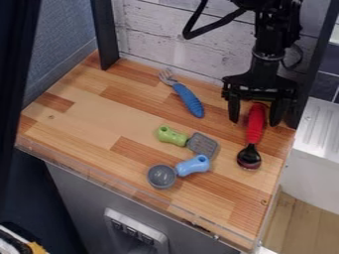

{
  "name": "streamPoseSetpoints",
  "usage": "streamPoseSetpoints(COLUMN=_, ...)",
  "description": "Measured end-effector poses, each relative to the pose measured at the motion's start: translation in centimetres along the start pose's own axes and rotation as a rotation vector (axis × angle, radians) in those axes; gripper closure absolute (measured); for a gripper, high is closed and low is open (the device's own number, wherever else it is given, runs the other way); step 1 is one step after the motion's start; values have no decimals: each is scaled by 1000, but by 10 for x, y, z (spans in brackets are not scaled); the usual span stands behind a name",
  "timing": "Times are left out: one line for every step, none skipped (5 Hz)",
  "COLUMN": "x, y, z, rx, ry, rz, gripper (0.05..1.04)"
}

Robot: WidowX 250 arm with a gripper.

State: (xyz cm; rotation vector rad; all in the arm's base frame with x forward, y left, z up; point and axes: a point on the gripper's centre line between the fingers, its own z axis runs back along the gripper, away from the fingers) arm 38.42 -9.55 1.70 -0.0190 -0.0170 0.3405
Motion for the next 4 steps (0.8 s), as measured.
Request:
streamPoseSetpoints(x=-6, y=-6, z=-7, rx=21, ry=4, rz=68, gripper=127)
streamPoseSetpoints(x=-9, y=-9, z=-8, rx=31, ry=-1, rz=160, gripper=424)
streamPoseSetpoints(x=-12, y=-9, z=-9, rx=49, ry=4, rz=233, gripper=673)
streamPoseSetpoints(x=-12, y=-9, z=-9, rx=50, ry=7, rz=234, gripper=692)
